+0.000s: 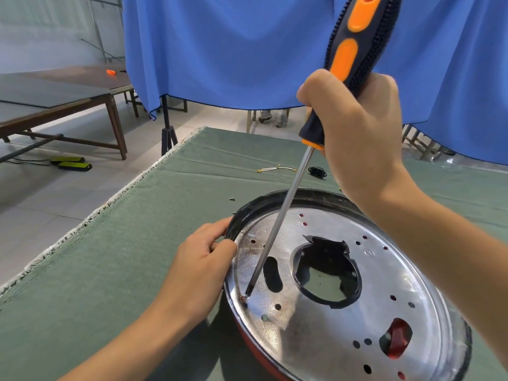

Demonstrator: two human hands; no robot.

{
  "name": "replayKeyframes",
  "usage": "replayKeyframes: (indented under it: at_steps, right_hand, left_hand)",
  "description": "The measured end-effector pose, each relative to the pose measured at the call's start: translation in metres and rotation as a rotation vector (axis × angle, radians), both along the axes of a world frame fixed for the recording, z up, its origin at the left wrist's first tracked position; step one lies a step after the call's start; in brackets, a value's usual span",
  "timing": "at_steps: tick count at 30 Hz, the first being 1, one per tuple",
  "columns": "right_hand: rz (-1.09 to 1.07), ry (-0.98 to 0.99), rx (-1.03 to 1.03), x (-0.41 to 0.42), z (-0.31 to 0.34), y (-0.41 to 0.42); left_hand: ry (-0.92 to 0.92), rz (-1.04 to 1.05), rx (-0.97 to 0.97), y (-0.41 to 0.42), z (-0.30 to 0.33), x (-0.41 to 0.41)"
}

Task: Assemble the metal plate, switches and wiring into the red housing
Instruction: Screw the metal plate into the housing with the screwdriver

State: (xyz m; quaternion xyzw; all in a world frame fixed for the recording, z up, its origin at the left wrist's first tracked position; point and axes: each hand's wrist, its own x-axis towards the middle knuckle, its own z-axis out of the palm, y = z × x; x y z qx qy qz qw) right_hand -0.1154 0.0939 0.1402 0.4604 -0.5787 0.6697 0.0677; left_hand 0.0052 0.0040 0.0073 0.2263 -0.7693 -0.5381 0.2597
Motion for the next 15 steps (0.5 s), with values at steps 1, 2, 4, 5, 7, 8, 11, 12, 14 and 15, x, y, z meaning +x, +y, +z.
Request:
replayKeyframes:
  at_steps: [1, 2, 4, 5, 7, 8, 11, 12, 14, 15]
  right_hand:
    - [-0.003, -0.003, 0.000, -0.0003, -0.0004, -0.0001]
    - [-0.003, -0.005, 0.000, -0.0004, -0.0007, -0.0001]
    - [-0.002, -0.007, 0.000, -0.0005, -0.0007, -0.0003]
    - [-0.001, -0.006, -0.002, -0.0003, -0.0006, -0.0003]
    - [0.005, -0.002, -0.006, 0.0003, -0.0003, -0.0004]
    - [0.007, 0.001, -0.008, 0.0006, -0.0003, -0.0004]
    - [0.009, 0.005, -0.009, 0.0009, -0.0009, -0.0008]
    - [0.007, 0.010, -0.006, 0.0007, -0.0008, -0.0007]
    - [0.005, 0.026, 0.000, 0.0006, -0.0002, -0.0005]
    - [0.005, 0.033, 0.003, 0.0006, 0.0001, -0.0003]
  left_hand:
    - [0.001, -0.001, 0.000, -0.0001, 0.0001, -0.0001]
    - [0.002, -0.001, -0.001, -0.0004, 0.0000, -0.0001]
    - [0.002, -0.001, -0.006, -0.0005, 0.0001, -0.0002]
    - [0.002, -0.001, -0.009, -0.0004, 0.0002, 0.0000]
    - [0.001, 0.002, -0.013, -0.0002, 0.0003, 0.0001]
    - [0.002, 0.003, -0.014, -0.0002, 0.0003, 0.0001]
    - [0.010, -0.007, -0.011, -0.0002, 0.0003, 0.0002]
    - [0.013, -0.010, -0.011, -0.0003, 0.0002, 0.0001]
    - [0.014, -0.016, -0.015, -0.0005, 0.0001, 0.0002]
    - [0.014, -0.018, -0.017, -0.0006, -0.0001, 0.0003]
